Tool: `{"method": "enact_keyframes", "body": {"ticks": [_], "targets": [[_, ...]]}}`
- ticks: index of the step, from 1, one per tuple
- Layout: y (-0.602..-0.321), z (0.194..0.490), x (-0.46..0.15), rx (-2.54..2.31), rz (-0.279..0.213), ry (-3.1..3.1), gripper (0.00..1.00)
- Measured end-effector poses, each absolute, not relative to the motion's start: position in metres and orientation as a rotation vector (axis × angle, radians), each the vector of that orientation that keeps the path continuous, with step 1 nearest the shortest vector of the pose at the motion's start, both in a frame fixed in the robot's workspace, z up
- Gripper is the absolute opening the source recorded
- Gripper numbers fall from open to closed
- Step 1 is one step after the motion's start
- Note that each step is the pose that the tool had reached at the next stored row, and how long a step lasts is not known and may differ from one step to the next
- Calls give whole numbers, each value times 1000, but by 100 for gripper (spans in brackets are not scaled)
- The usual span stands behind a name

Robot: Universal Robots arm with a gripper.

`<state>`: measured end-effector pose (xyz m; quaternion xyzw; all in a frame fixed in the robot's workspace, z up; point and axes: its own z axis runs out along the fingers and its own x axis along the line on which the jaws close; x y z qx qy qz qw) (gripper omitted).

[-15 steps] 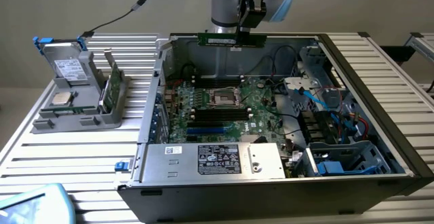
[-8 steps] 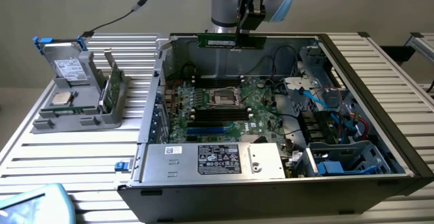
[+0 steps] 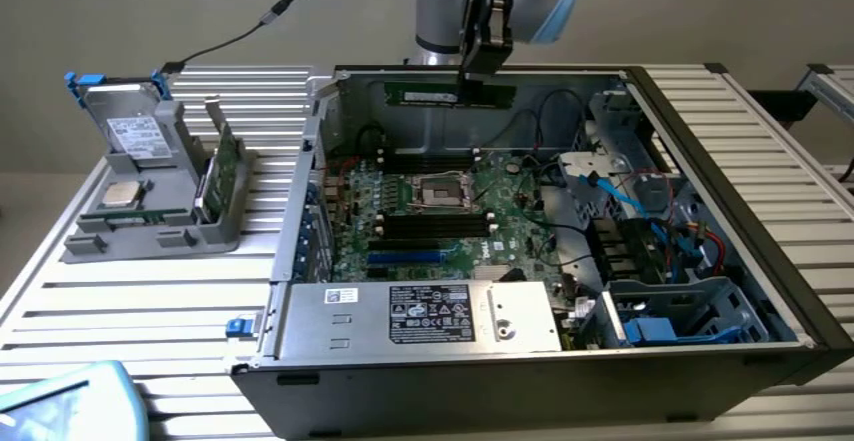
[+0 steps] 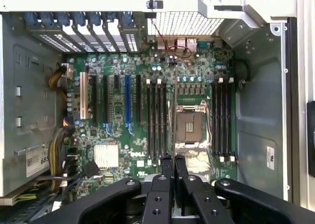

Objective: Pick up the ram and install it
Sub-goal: 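Insert the ram into the slot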

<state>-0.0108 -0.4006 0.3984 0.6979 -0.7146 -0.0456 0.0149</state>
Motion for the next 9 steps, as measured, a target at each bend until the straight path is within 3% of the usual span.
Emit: {"method": "enact_keyframes", "body": {"ticks": [9], "targets": [[-410, 383, -12, 2172, -143, -2225, 13]]}}
